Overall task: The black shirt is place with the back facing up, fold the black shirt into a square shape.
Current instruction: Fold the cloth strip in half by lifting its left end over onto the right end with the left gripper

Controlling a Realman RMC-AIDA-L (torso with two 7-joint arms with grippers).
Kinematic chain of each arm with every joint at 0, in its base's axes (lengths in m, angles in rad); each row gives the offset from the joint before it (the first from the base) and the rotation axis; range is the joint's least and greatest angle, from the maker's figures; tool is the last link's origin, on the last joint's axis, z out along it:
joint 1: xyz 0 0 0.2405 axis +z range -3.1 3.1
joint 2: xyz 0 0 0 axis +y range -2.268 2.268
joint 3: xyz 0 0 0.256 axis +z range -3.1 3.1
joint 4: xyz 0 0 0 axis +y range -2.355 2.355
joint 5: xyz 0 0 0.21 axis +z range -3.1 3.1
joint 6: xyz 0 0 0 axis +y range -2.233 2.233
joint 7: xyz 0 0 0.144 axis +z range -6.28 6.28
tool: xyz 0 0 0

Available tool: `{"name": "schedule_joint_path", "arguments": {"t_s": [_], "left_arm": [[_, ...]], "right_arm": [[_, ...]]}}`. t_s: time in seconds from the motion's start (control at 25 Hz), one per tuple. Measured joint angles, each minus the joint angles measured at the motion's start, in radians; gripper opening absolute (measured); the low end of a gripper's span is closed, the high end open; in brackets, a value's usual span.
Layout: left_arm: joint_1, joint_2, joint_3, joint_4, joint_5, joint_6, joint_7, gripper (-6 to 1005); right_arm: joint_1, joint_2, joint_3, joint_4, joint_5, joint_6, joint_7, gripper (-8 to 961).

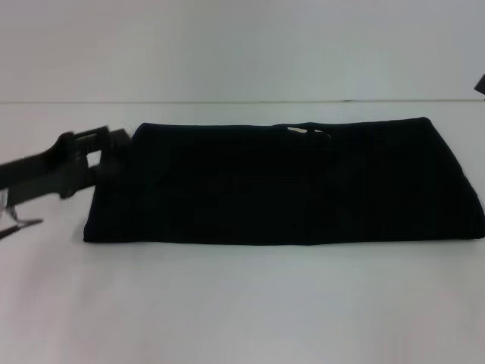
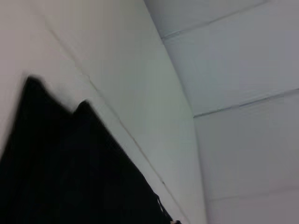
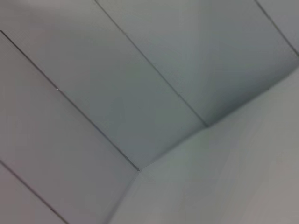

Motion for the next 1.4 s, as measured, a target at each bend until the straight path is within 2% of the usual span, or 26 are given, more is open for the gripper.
{"name": "schedule_joint_path", "arguments": {"t_s": [0.04,0.16,0.36,0.52,1.0,1.4], "left_arm": [[0.023,-0.004,-0.037,-0.019,0.000,0.023,-0.014,633],[0.061,-0.015,-0.066,-0.042,0.004,0.036,-0.050,632],[0.122,-0.035,-0.078,-0.037,0.011,0.028,-0.123,631],[0.147,-0.038,-0.081,-0.035,0.026,0.025,-0.172,630],[0.153,-0.052,-0.074,-0.042,0.077,-0.076,-0.272,630],[0.146,-0.076,-0.070,-0.046,0.077,-0.133,-0.291,629]], "right_arm": [[-0.005,0.000,0.017,0.020,0.009,-0.032,-0.030,624],[-0.010,0.001,0.049,0.059,0.017,-0.095,-0.094,624],[-0.005,0.002,0.078,0.067,0.019,-0.121,-0.113,624],[0.001,0.003,0.082,0.068,0.019,-0.122,-0.114,624],[-0.004,0.004,0.088,0.069,0.021,-0.114,-0.125,624],[-0.007,0.004,0.090,0.069,0.021,-0.109,-0.127,624]]}}
